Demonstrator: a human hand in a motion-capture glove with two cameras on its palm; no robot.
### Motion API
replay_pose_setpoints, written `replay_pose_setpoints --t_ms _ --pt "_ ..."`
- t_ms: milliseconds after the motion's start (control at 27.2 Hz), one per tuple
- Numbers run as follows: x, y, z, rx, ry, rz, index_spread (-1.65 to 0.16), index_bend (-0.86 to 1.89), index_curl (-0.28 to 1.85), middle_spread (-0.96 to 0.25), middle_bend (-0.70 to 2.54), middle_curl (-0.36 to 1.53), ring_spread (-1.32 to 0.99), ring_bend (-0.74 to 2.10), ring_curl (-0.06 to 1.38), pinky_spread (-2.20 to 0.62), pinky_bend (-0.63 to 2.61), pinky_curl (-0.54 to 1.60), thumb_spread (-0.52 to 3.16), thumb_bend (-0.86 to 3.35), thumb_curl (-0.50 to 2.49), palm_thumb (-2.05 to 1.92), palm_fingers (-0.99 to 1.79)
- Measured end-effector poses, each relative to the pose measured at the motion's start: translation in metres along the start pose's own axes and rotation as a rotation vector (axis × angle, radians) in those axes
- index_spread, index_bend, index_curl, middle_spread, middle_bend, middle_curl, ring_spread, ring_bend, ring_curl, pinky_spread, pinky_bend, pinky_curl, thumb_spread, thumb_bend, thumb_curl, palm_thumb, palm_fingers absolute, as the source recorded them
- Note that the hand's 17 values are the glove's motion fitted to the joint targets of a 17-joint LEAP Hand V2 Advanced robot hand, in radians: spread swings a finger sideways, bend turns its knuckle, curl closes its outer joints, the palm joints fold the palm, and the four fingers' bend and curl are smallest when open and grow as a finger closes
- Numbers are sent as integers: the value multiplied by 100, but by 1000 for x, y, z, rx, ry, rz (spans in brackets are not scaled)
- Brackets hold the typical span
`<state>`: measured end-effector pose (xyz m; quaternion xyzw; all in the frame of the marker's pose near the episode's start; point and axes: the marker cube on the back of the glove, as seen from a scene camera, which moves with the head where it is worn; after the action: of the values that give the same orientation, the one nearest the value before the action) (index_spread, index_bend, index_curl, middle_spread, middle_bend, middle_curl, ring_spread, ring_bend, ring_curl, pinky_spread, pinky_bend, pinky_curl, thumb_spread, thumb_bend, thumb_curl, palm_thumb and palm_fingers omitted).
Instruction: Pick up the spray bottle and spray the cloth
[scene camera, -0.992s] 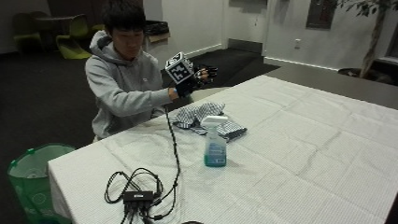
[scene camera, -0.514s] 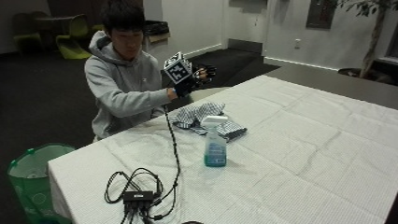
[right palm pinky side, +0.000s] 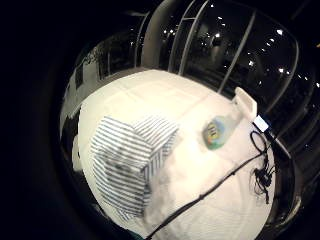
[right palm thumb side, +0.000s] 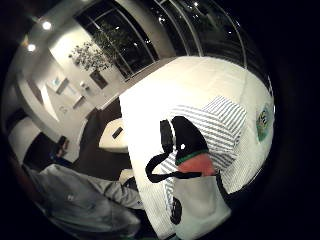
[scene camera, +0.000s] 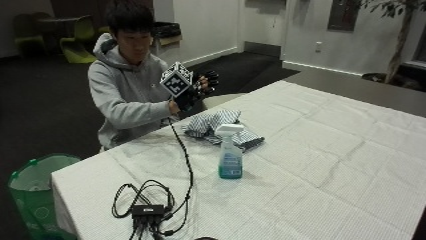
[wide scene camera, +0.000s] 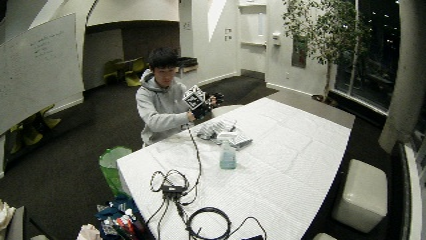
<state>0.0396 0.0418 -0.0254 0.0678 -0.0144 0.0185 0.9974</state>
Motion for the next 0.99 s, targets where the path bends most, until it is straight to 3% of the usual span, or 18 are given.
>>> replay_pose_setpoints --t_ms 478,992 --pt "79 42 -31 115 -30 180 -37 11 18 -6 21 29 0 37 24 22 51 31 105 0 33 66 12" --pt "170 39 -6 197 -333 514 -36 7 16 -6 22 31 -1 44 27 21 56 34 103 -1 37 72 9"
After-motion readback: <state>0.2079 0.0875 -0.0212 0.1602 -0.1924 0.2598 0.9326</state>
